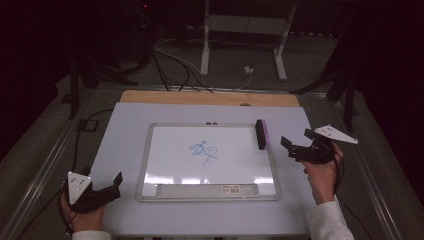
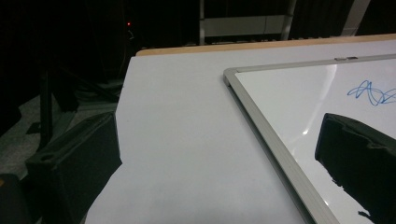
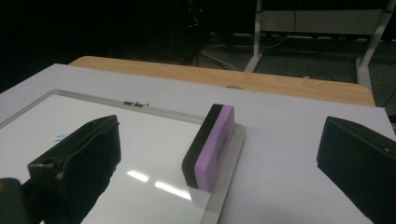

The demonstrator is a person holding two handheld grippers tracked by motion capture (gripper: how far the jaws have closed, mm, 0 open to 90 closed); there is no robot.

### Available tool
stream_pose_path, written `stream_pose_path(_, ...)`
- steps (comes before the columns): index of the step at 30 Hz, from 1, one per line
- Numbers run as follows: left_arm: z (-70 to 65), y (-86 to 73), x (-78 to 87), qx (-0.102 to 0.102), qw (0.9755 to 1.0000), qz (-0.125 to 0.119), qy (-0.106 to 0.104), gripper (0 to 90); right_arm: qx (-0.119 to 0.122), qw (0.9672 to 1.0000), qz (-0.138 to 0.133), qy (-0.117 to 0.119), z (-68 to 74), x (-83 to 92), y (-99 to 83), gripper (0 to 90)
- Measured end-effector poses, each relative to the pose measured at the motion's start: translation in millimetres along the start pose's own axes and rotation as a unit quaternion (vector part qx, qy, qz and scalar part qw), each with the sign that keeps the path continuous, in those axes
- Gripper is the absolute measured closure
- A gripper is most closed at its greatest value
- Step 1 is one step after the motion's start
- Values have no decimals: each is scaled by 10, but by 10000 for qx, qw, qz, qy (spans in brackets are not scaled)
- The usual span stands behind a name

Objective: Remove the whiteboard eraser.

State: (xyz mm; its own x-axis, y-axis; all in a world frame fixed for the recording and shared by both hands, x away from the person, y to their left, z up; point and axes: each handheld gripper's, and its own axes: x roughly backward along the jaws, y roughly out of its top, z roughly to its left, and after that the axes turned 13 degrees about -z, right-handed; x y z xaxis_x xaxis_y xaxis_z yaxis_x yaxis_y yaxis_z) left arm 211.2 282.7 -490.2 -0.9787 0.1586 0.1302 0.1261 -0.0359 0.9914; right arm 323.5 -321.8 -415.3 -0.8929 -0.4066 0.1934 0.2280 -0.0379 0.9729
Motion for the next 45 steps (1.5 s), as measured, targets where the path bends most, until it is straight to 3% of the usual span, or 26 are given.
stream_pose_path(12,2,-5,-5,-12,10000,27,-8,9,93,9999,143,1,-23,-258,-39,3)
stream_pose_path(32,3,-18,-15,-1,10000,42,-2,9,59,9990,447,-73,-86,-540,-150,5)
stream_pose_path(45,7,-17,-14,-7,10000,41,-4,9,-22,9980,623,-129,-102,-660,-121,11)
